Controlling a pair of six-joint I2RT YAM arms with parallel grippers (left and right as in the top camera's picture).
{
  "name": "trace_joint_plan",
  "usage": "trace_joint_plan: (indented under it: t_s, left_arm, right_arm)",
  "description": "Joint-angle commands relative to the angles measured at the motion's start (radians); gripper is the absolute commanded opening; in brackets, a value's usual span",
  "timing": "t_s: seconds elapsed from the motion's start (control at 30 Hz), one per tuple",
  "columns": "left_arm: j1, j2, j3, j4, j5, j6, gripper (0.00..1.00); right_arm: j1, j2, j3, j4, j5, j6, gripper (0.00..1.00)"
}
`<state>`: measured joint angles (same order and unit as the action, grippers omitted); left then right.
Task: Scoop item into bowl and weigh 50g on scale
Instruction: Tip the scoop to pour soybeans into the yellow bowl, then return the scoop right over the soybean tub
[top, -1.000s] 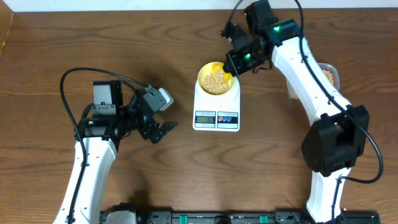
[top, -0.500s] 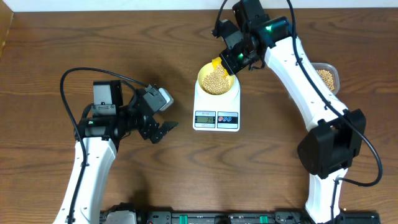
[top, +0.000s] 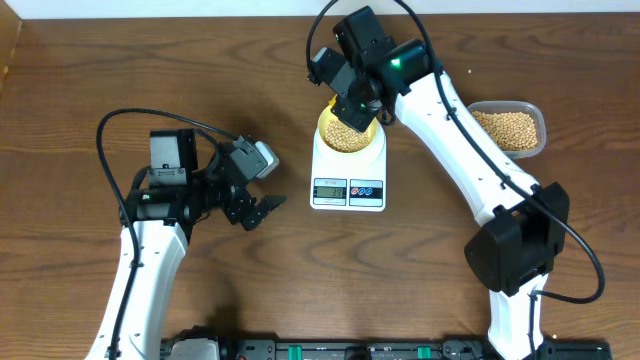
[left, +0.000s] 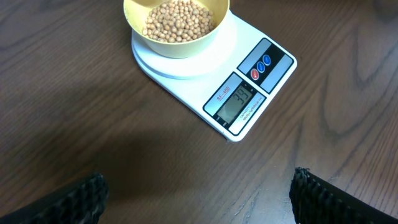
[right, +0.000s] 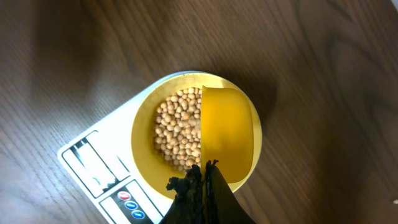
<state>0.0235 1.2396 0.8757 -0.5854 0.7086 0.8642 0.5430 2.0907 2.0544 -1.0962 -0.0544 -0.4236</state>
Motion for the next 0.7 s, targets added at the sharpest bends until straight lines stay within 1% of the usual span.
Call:
trace_joint_plan:
  t_s: [0.0, 0.2, 0.33, 0.53, 0.6, 0.67]
  left_arm:
    - [0.004, -0.011, -0.006, -0.001, 0.016, -0.001, 0.95]
    - [0.004, -0.011, -0.006, -0.001, 0.016, -0.001, 0.95]
    - [0.004, -0.011, -0.006, -0.001, 0.016, -0.001, 0.95]
    - [0.004, -0.011, -0.006, -0.001, 0.016, -0.001, 0.95]
    - [0.004, -0.011, -0.006, -0.001, 0.016, -0.001, 0.95]
    - [0.004, -0.011, -0.006, -0.001, 0.016, -0.001, 0.95]
  right_arm:
    - [-0.006, -0.011, 0.025, 0.001, 0.044, -0.030, 0.01]
    - [-0.007, -0.013, 0.025, 0.006, 0.037, -0.021, 0.01]
    - [-0.032, -0.023, 0.027, 0.031, 0.022, 0.094, 0.01]
    - [-0.144, -0.052, 0.083, 0.035, -0.118, 0.259, 0.01]
    - [-0.210, -0.069, 0.100, 0.029, -0.185, 0.314, 0.01]
    - [-0.269, -0.084, 0.100, 0.021, -0.229, 0.336, 0.01]
